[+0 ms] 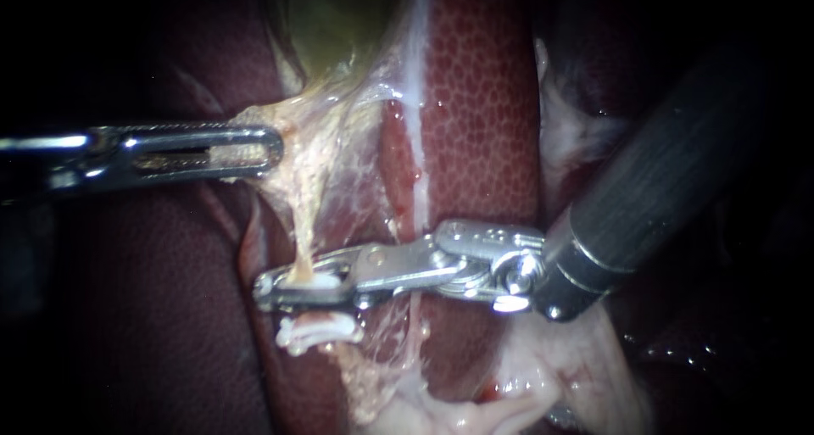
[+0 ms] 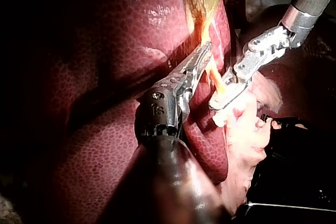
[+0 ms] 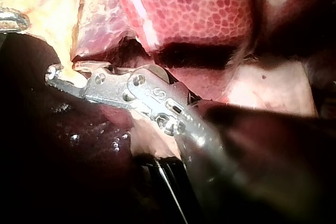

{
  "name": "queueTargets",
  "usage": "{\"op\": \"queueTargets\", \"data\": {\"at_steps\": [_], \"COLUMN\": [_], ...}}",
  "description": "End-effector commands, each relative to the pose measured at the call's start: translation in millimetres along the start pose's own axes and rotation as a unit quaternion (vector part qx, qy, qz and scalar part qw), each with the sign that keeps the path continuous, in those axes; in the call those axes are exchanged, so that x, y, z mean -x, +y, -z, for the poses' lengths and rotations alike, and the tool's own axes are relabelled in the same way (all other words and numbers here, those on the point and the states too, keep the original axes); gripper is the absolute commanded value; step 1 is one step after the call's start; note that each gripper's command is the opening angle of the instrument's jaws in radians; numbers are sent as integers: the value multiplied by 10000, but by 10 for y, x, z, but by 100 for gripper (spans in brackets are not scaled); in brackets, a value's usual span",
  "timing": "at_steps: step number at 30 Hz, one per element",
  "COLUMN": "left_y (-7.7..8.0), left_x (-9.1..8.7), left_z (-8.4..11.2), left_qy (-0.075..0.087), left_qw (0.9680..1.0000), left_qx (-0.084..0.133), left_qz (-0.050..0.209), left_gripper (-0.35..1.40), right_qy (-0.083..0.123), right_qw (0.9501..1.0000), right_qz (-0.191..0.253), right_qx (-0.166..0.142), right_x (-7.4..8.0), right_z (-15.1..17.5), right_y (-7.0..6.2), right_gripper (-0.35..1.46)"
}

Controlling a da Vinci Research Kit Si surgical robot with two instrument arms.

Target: Going back third clip left tube

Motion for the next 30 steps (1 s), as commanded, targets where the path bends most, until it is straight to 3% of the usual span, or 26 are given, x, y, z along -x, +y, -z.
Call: {"op": "queueTargets", "data": {"at_steps": [1,10,12,14,17,20,30], "left_y": [0,0,0,0,1,1,1], "left_x": [0,0,0,0,0,0,0], "left_z": [0,0,1,1,2,2,4], "left_qy": [0,0,1,1,2,3,5], "left_qw": [10000,10000,10000,10000,10000,10000,10000], "left_qx": [-3,-3,-4,-5,-7,-8,-12], "left_qz": [-1,-1,-1,-1,-1,-1,-1], "left_gripper": [-35,-35,-35,-35,-35,-35,-35], "right_qy": [0,2,-9,83,396,592,582], "right_qw": [10000,10000,10000,9995,9969,9933,9923], "right_qz": [1,-51,-29,289,597,783,885], "right_qx": [3,-4,8,45,332,611,634], "right_x": [0,-2,-4,-8,-15,-22,-19], "right_z": [0,-2,-4,-6,-7,-5,25], "right_y": [0,1,3,5,8,12,20], "right_gripper": [-35,-32,6,35,56,60,60]}}
